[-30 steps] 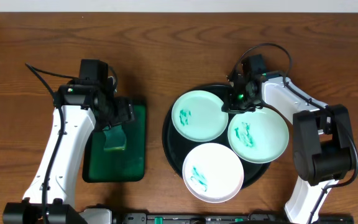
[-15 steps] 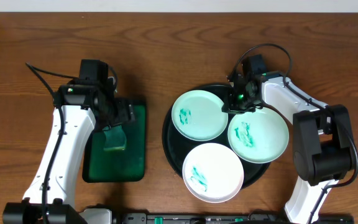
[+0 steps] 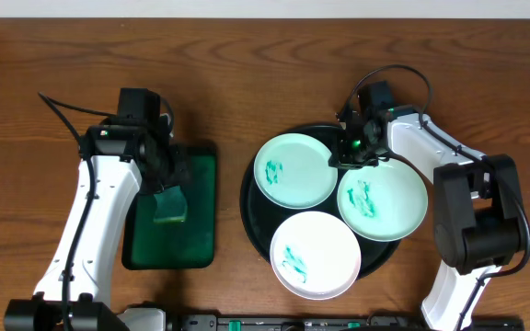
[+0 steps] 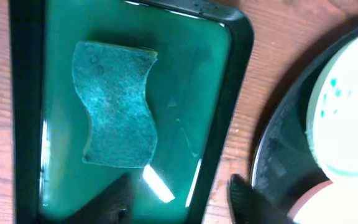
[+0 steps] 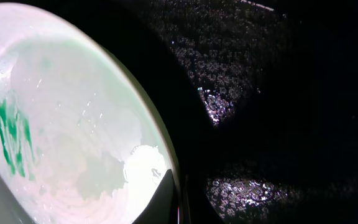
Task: Clean dirty plates on tray and stack at the side
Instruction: 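Lower the left gripper and grasp the green sponge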
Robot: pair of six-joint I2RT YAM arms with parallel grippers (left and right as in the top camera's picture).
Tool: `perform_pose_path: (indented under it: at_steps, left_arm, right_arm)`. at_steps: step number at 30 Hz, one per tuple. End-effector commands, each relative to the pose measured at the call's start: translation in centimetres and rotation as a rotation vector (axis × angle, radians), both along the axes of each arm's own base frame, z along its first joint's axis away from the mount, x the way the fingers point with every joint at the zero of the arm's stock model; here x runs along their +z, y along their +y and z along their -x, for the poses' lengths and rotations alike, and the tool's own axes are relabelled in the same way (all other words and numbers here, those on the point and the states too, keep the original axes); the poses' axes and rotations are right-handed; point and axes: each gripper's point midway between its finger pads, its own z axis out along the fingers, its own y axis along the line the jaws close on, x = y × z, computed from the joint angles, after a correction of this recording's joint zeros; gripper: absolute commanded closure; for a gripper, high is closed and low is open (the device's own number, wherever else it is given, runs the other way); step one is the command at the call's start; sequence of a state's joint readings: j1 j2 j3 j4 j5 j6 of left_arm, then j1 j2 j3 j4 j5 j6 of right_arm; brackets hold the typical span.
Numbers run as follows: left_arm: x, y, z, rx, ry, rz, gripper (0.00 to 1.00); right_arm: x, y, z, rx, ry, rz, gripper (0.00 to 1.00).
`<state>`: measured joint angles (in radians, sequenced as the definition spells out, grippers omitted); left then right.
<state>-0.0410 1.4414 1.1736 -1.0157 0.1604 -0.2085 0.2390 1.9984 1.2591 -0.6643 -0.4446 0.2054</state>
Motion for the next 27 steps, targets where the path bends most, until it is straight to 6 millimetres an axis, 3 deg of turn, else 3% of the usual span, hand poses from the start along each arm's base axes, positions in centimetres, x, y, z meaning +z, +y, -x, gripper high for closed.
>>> perform_pose_path:
  at_steps: [1, 7, 14, 27]
  left_arm:
    - [0.1, 1.9, -0.1, 0.030, -0.006, -0.102, 0.33]
    - [-2.7, 3.1, 1.2, 0.039, 0.036, -0.168, 0.32]
    - [-7.1, 3.2, 0.7, 0.041, -0.008, -0.173, 0.30]
    - [-11.8, 4.9, 1.5, 0.084, 0.140, -0.194, 0.27]
  right_arm:
    - [-0.7, 0.2, 0.6, 0.014, 0.019, 0.009, 0.99]
    - [-0.7, 0.3, 0.6, 0.015, 0.020, 0.008, 0.99]
    - [-0.6, 0.3, 0.7, 0.029, 0.020, 0.006, 0.99]
    - [-0.7, 0.1, 1.3, 0.038, 0.040, 0.012, 0.99]
